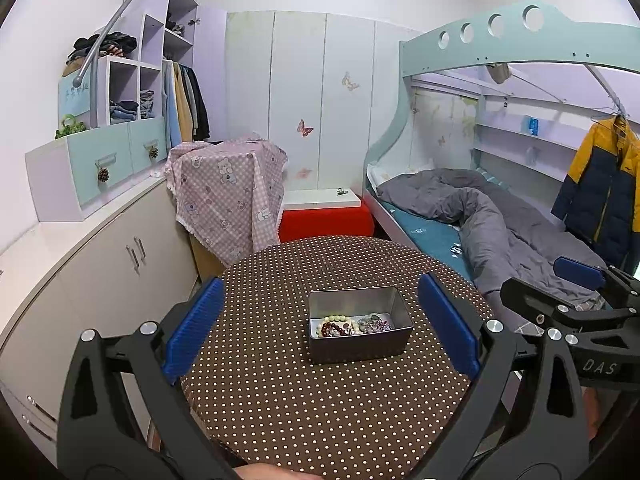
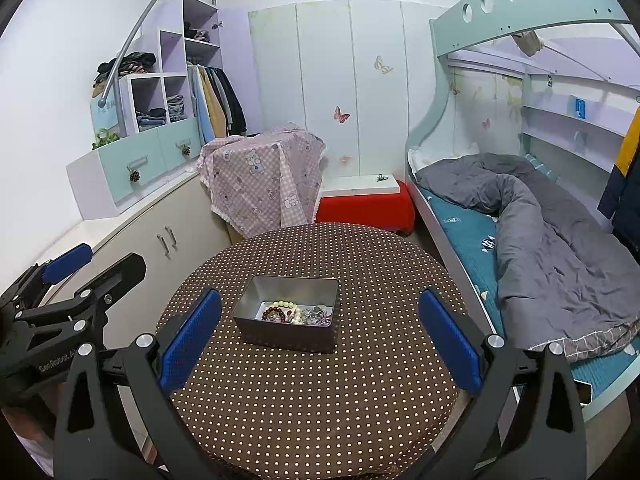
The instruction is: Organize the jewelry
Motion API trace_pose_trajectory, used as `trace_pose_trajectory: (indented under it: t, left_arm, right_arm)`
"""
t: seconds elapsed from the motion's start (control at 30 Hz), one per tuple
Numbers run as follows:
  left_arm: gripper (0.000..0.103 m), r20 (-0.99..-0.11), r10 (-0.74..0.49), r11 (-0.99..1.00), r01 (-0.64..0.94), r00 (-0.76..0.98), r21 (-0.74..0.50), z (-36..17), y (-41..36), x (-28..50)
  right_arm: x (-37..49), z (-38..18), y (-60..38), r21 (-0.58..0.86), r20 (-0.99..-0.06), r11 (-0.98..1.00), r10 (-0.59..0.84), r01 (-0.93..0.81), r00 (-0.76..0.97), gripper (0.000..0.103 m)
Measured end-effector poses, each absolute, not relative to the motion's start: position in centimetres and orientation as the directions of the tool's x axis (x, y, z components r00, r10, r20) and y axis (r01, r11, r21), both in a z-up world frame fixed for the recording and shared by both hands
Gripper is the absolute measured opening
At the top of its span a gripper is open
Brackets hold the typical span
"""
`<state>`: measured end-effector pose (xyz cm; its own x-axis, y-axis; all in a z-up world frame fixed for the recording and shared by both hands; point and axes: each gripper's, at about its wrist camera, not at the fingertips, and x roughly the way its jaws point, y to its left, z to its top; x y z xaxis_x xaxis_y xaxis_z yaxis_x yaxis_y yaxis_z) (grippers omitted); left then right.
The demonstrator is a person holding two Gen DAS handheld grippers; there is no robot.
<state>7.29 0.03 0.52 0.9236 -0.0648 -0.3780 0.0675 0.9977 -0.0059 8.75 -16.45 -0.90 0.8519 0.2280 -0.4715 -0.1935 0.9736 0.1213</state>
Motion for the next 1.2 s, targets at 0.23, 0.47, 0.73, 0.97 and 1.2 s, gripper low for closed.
trace_pose_trajectory:
  t: [0.23, 0.47, 0.73, 0.97, 1.2]
  left_arm:
    - [0.096, -0.381, -0.064, 0.998, 0.069, 0.922, -0.001, 0.31, -0.19, 7.15]
    - [0.096, -0.385, -0.061, 0.998, 0.066, 0.921, -0.002, 0.29, -0.37, 7.18]
    - [0.096, -0.388, -0.064, 0.998, 0.068, 0.919, -0.003, 0.28, -0.37, 7.17]
    - [0.096, -0.389, -0.061, 0.998, 0.065, 0.919, -0.003, 0.29, -0.43, 7.2]
    - [0.096, -0.388, -0.06, 0.998, 0.064, 0.919, -0.004, 0.33, -0.52, 7.15]
  right_arm:
    - [8.7, -0.96, -16.49, 0.142, -0.48, 0.97, 0.241, -0.196, 0.844, 0.095]
    - [8.73, -0.95, -16.15, 0.136, -0.481, 0.97, 0.242, -0.201, 0.842, 0.095]
    - [8.71, -0.99, -16.1, 0.136, -0.479, 0.971, 0.237, -0.195, 0.845, 0.095]
    - [8.57, -0.95, -15.94, 0.132, -0.478, 0.972, 0.236, -0.197, 0.846, 0.095]
    - [8.72, -0.81, -15.81, 0.132, -0.484, 0.973, 0.232, -0.191, 0.844, 0.095]
